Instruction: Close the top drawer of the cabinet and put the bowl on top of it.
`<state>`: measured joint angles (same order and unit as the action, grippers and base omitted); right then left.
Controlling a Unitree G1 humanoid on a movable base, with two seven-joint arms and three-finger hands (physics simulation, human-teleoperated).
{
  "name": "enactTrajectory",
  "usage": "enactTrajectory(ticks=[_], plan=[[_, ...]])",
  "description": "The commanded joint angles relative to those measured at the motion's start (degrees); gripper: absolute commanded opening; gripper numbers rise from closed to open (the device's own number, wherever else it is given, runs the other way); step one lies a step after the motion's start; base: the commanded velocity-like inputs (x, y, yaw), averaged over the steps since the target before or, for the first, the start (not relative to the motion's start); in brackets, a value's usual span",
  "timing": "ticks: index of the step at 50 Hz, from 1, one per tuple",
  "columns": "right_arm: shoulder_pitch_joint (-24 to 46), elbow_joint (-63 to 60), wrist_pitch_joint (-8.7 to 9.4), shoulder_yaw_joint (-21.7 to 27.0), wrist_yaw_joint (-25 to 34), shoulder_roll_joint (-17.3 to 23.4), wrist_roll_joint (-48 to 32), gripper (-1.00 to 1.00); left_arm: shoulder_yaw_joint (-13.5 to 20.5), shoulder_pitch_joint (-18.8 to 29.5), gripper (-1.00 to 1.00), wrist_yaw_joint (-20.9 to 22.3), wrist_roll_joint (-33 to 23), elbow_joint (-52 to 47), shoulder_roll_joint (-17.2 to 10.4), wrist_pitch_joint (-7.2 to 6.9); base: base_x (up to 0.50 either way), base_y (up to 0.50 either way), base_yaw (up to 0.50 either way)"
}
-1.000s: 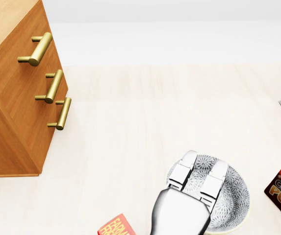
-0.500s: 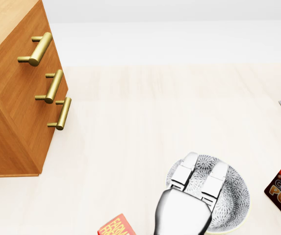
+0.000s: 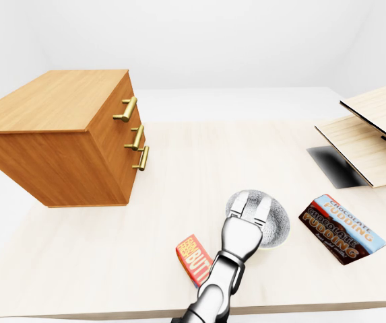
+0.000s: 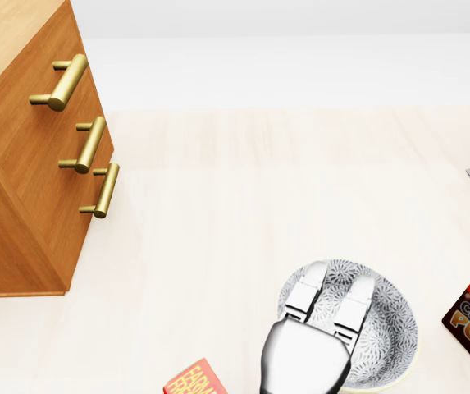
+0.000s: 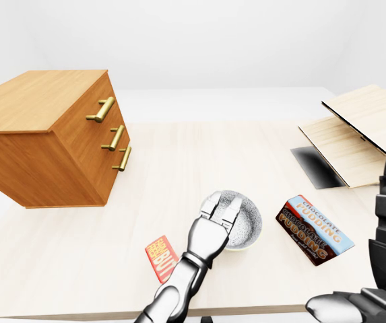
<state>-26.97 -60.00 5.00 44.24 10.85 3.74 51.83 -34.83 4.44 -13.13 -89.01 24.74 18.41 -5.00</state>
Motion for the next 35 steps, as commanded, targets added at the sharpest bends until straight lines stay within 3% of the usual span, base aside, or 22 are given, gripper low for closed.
enactTrajectory(ticks=[1,6,7,35], plan=[[0.2,0.0,0.00,0.6,0.1,0.0,0.4,1.00,0.8,0.7,1.00,-1.4,0.3,2.7,0.6,0.00,0.00,0.00,0.00],[0.3,0.0,0.00,0.7,0.1,-0.1,0.4,1.00,0.6,0.6,0.91,-1.6,0.3,3.1,0.7,0.00,0.00,0.00,0.00],[0.3,0.0,0.00,0.8,0.1,-0.1,0.5,1.00,0.5,0.3,-1.00,-1.6,0.0,2.9,0.4,0.00,0.00,0.00,0.00],[0.1,0.0,0.00,0.7,-0.1,0.3,1.1,1.00,-0.7,-1.0,-1.00,0.8,-0.3,0.2,-0.3,0.00,0.00,0.00,0.00]])
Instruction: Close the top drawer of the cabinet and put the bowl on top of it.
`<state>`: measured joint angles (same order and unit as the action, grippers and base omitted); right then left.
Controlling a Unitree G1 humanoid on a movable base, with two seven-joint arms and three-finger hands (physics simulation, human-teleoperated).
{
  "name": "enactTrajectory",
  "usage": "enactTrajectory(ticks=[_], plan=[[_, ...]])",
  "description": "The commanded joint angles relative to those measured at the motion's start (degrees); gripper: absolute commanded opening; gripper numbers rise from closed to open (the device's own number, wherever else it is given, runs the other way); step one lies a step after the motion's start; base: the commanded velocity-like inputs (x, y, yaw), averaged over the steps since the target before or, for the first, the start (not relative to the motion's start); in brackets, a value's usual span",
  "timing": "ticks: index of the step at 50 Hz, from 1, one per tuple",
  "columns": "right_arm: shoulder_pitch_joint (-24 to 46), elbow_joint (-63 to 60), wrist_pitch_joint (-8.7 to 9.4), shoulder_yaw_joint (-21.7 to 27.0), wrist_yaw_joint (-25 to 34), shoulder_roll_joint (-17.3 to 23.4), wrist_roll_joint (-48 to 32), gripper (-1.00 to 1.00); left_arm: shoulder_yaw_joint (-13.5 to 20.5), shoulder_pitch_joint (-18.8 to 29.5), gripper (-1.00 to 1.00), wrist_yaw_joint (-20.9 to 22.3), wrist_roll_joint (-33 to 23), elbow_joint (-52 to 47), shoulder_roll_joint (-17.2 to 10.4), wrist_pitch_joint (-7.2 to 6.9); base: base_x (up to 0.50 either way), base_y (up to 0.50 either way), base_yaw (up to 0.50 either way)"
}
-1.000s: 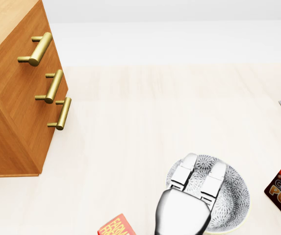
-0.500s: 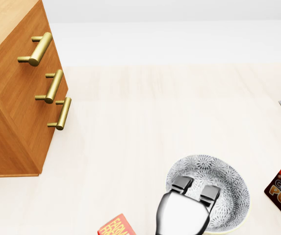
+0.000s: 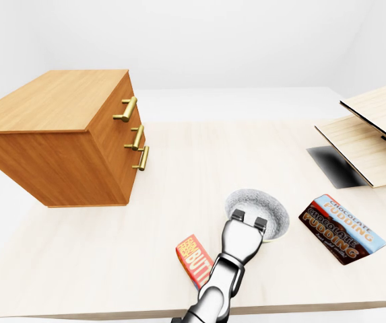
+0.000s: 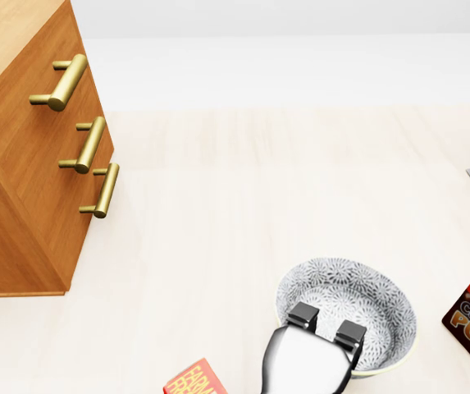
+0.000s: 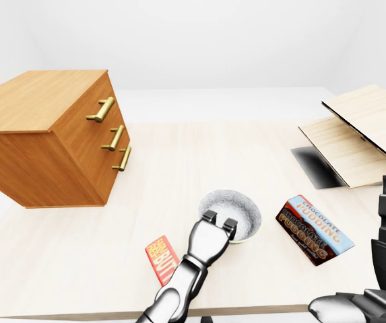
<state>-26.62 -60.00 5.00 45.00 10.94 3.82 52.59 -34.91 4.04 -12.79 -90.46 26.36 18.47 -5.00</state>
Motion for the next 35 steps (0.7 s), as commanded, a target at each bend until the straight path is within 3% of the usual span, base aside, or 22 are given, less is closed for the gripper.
enactTrajectory(ticks=[1,7,16,22,35], plan=[[-0.3,0.0,0.00,-0.3,-0.2,0.3,0.2,1.00,-0.7,-0.7,-1.00,0.7,1.0,-1.9,-0.5,0.00,0.00,0.00,0.00],[-0.5,0.0,0.00,-0.4,-0.2,0.4,0.2,1.00,-1.2,-1.3,-1.00,3.9,0.8,-7.2,-1.3,0.00,0.00,0.00,0.00],[-0.6,0.0,0.00,-1.0,-0.2,0.3,-0.4,1.00,-2.3,-2.2,-1.00,12.0,-0.3,-19.0,-2.9,0.00,0.00,0.00,0.00],[-0.3,0.0,0.00,-1.3,-0.2,0.2,-0.9,1.00,-1.8,-2.2,-1.00,21.3,-1.9,-30.6,-4.1,0.00,0.00,0.00,0.00],[0.0,0.0,0.00,-2.5,-0.1,-0.1,-2.3,1.00,-1.1,-1.3,-1.00,29.6,-5.5,-40.1,-3.7,0.00,0.00,0.00,0.00]])
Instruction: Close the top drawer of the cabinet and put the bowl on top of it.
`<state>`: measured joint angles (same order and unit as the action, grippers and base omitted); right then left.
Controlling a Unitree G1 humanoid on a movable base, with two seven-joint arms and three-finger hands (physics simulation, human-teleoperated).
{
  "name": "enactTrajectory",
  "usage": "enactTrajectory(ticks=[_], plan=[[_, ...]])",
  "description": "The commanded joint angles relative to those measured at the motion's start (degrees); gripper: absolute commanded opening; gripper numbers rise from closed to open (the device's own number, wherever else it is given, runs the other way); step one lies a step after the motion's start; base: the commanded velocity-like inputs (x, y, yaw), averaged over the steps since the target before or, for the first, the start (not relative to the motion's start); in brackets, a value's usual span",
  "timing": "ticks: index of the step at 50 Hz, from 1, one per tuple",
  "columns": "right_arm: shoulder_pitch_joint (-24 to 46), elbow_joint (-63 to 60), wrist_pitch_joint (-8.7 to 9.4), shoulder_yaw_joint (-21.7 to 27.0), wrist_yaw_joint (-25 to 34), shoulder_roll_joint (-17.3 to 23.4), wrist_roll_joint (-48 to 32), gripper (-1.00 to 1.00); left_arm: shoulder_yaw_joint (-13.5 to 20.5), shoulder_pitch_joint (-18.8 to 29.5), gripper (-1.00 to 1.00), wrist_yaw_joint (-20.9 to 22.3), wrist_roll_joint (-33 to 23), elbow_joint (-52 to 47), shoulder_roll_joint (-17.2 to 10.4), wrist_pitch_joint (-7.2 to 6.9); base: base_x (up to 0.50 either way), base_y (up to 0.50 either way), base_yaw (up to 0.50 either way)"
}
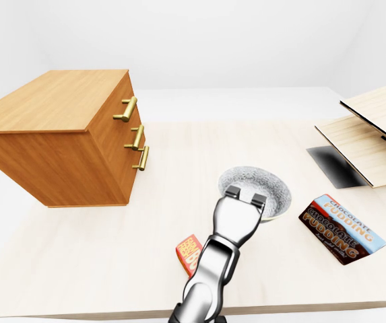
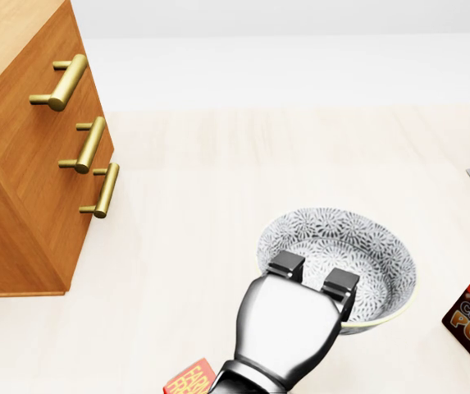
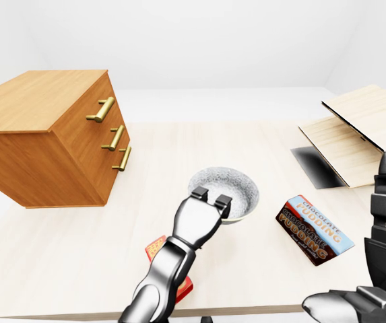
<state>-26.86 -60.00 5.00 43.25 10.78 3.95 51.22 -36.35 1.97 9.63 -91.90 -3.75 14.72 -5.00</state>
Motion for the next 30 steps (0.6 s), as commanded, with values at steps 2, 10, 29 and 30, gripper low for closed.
enactTrajectory(ticks=[2,10,29,30], plan=[[0.3,0.0,0.00,-1.1,0.2,-0.3,-1.3,1.00,0.2,1.0,-1.00,9.8,-4.8,-12.6,0.4,0.00,0.00,0.00,0.00],[0.1,0.0,0.00,-0.6,0.5,-0.5,-0.8,1.00,1.4,2.8,-1.00,17.1,-7.9,-19.9,1.9,0.00,0.00,0.00,0.00],[-0.4,0.0,0.00,-1.5,0.5,-0.5,-1.5,1.00,11.3,15.6,-1.00,30.4,-14.9,-32.7,5.3,0.00,0.00,0.00,0.00],[-0.4,0.0,0.00,-1.5,0.5,-0.5,-1.5,1.00,11.5,15.7,-1.00,30.4,-14.9,-32.7,5.3,0.00,0.00,0.00,0.00]])
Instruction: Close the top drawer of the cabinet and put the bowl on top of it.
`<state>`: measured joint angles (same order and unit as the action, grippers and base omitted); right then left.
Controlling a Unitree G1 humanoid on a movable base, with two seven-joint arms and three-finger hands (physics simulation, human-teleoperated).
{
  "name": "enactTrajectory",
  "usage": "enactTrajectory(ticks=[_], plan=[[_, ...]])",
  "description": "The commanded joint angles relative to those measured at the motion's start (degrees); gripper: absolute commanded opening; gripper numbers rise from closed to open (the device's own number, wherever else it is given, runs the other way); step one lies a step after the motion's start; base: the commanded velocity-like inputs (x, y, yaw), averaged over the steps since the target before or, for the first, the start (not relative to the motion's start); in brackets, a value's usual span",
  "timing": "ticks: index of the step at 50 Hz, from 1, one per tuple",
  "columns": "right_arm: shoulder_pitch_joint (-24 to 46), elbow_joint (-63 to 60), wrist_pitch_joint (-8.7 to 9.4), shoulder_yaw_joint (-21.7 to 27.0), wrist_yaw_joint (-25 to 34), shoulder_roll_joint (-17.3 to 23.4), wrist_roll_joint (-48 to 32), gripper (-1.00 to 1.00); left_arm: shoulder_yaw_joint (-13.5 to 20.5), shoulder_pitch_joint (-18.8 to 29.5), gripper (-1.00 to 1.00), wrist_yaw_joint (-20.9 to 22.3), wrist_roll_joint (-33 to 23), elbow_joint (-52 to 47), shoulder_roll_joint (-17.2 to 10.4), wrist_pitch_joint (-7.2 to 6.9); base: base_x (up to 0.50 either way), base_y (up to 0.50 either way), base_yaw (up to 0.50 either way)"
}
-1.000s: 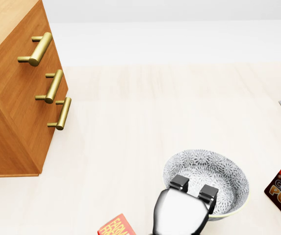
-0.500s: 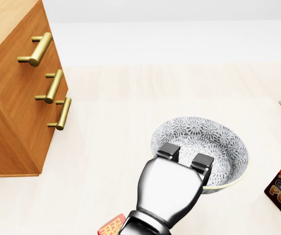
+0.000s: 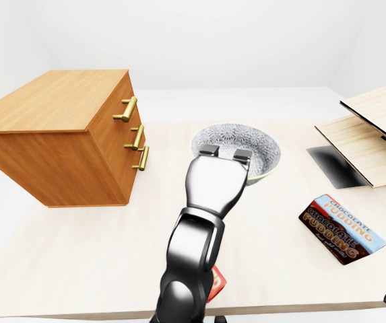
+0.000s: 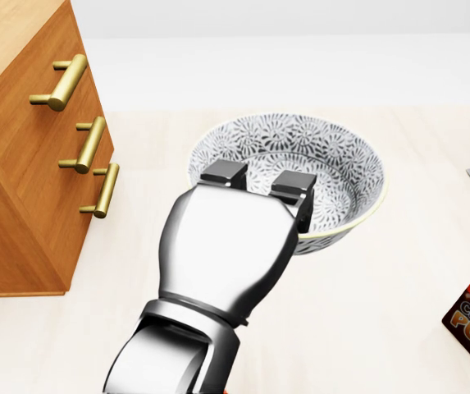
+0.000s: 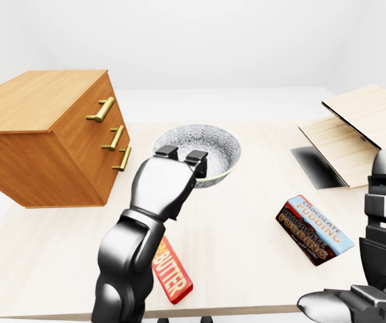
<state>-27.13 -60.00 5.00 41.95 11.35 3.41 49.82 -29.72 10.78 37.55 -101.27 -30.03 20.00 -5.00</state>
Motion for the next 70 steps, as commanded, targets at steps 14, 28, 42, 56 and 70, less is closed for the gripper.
enactTrajectory(ticks=[14,28,42,56,70], plan=[[1.1,0.0,0.00,0.0,0.0,-0.2,-0.7,1.00,20.2,29.1,-1.00,2.4,-1.7,-3.3,-1.3,0.00,0.00,0.00,0.00],[1.8,0.0,0.00,-0.2,0.4,-0.8,-1.8,1.00,25.5,40.7,-1.00,2.4,2.1,0.3,-10.2,0.00,0.00,0.00,0.00],[1.1,0.0,0.00,-1.6,0.3,-0.7,-2.6,1.00,30.4,47.7,-1.00,2.4,10.8,7.3,-21.2,0.00,0.00,0.00,0.00],[0.9,0.0,0.00,-2.7,0.0,-0.6,-3.5,1.00,32.9,48.6,-1.00,2.4,18.1,9.8,-29.3,0.00,0.00,0.00,0.00],[0.8,0.0,0.00,-5.1,0.4,-1.3,-6.1,1.00,38.2,48.9,-1.00,2.4,31.1,15.1,-40.2,0.00,0.00,0.00,0.00]])
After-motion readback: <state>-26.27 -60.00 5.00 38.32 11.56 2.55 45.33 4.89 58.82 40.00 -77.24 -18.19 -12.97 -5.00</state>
